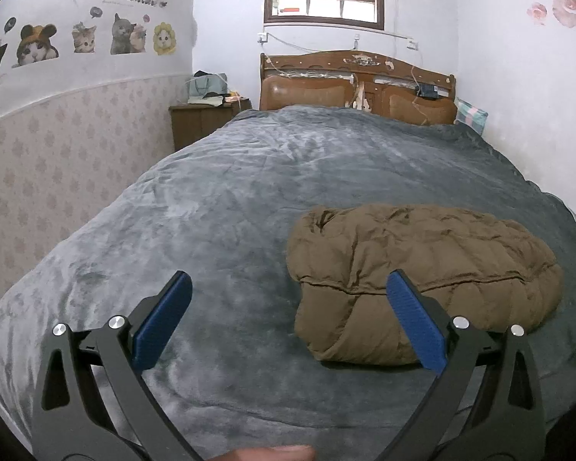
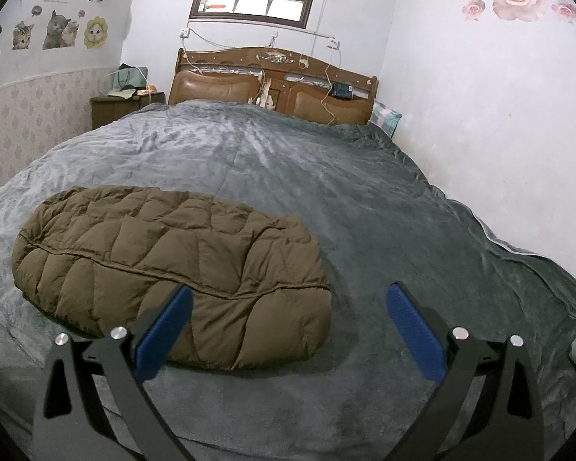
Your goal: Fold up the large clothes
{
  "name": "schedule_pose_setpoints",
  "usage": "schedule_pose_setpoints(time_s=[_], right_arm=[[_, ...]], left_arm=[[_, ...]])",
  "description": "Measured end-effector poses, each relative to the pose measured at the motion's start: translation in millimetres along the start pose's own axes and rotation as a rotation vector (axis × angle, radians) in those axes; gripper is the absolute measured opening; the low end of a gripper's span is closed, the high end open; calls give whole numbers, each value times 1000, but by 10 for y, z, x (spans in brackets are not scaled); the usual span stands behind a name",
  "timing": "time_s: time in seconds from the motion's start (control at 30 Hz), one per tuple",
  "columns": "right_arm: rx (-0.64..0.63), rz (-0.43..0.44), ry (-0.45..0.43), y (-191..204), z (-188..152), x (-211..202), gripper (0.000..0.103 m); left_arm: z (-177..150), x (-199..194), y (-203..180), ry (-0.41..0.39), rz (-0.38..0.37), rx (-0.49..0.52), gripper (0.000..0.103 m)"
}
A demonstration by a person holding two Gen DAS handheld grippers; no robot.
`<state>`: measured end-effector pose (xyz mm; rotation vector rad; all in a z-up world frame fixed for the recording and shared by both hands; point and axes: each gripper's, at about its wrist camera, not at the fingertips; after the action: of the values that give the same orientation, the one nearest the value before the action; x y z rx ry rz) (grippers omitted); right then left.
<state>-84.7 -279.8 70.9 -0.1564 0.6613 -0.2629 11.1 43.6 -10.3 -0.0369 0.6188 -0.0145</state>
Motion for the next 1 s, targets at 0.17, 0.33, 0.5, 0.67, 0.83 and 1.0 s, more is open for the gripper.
schedule_pose_setpoints(time_s=[0.17, 0.33, 0.5, 0.67, 0.83, 1.0], right_arm=[[-2, 1, 2, 9, -18, 5, 101], [-1, 0, 2, 8, -13, 5, 101], [-2, 0, 3, 6, -16, 3, 101], [-6, 2, 6, 10, -38, 14, 101], [-5, 4, 7, -7, -42, 25, 101], [-8, 5, 10, -11, -43, 31, 101]], left_arm=[[-10, -16, -32, -11, 10, 19, 100], [-16, -25, -35, -14, 14, 21, 100], [-15, -22, -19, -9, 12, 9, 100], [-17, -13, -25, -6, 20, 11, 100], [-19, 5, -48, 5, 39, 21, 100], [-19, 19, -28, 13, 45, 13, 100]])
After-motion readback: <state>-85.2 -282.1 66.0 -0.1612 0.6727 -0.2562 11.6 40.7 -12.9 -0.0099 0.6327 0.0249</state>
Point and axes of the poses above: each gripper's, at about its wrist camera, not at the fingertips, and x roughly the way its jaws point, y to its left, z to its top, and after that the axes turned 6 degrees about y, right-handed
